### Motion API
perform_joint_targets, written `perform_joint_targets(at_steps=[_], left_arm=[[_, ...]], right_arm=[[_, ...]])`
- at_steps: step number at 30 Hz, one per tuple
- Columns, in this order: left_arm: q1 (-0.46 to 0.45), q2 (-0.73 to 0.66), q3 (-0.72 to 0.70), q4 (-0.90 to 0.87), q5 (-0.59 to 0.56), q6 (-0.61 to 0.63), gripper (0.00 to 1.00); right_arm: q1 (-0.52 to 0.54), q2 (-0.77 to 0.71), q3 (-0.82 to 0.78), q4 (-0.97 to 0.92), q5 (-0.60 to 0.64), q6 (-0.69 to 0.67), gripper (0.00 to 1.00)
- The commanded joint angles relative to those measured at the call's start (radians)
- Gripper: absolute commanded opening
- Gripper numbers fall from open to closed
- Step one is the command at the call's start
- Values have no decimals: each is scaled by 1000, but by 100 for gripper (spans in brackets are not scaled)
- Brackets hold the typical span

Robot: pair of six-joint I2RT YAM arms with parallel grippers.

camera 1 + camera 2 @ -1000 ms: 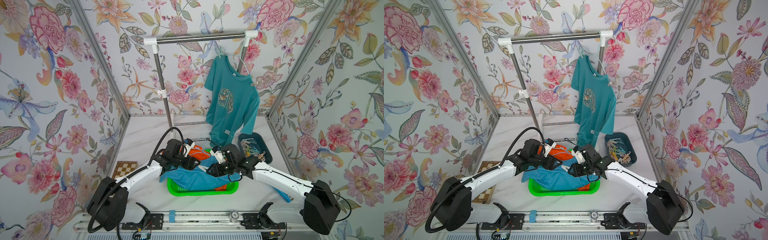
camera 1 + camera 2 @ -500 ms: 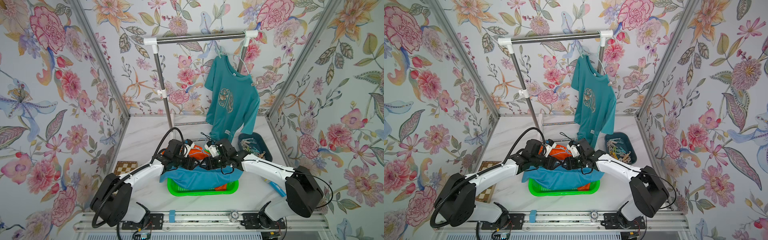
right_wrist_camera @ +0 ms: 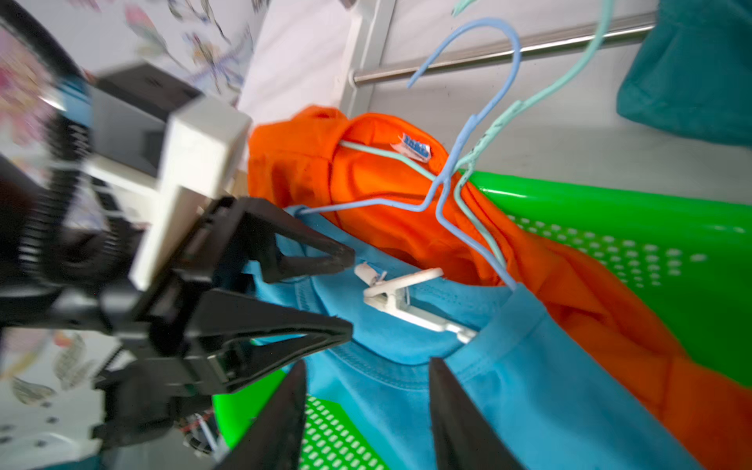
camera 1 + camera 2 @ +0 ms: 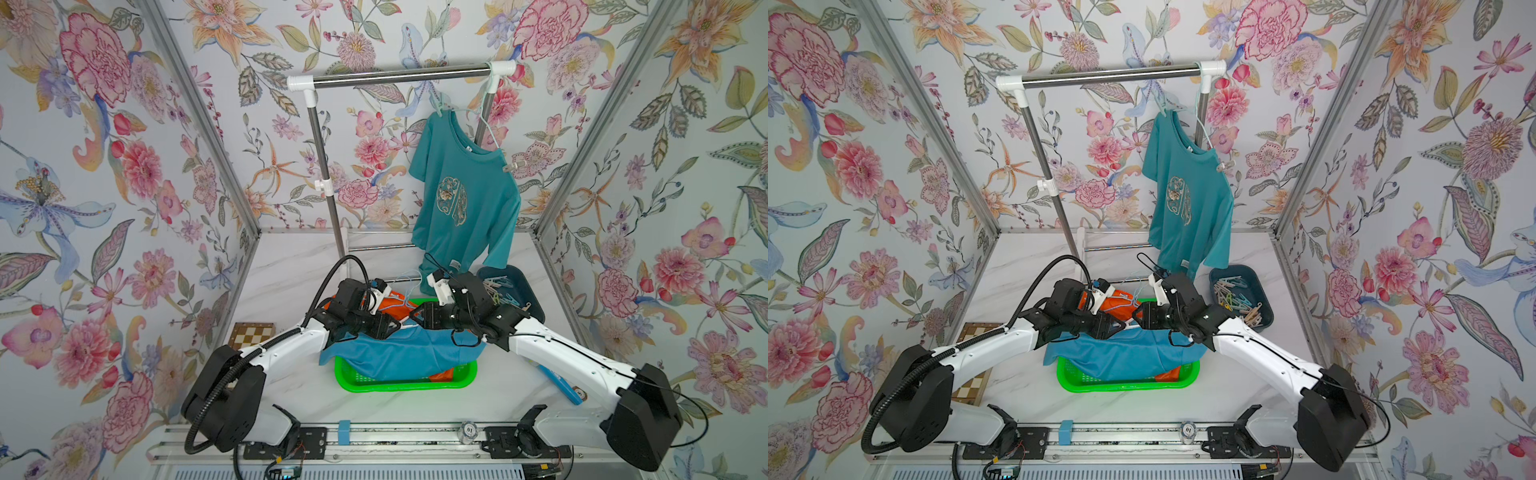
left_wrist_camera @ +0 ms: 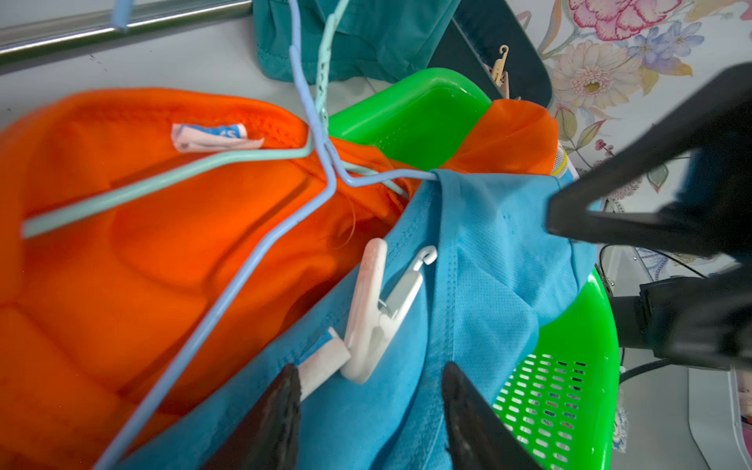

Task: Use clothespins to secure the t-shirt on both sides of the hanger
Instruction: Adjust the clothespin at the basket, then pick up the clothespin from the basket.

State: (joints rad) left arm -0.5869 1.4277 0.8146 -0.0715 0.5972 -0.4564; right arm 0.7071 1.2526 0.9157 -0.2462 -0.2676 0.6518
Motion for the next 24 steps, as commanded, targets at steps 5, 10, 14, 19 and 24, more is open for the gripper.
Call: perform_joint_targets(at_steps=[5, 10, 14, 19, 24], left_arm=[[-19, -63, -65, 114, 63, -82, 48], [-25, -121, -97, 102, 25, -78, 47], [-15, -202, -83, 2, -104, -28, 46], [26, -270, -92, -39, -126, -10, 46], [50, -304, -112, -51, -127, -4, 46]], right_arm=[[32, -11, -100, 41, 7, 338, 60], [76, 78, -76, 102, 58, 467, 70], [105, 162, -46, 162, 75, 550, 72], [107, 260, 20, 147, 106, 575, 72], [85, 350, 117, 94, 143, 542, 68]])
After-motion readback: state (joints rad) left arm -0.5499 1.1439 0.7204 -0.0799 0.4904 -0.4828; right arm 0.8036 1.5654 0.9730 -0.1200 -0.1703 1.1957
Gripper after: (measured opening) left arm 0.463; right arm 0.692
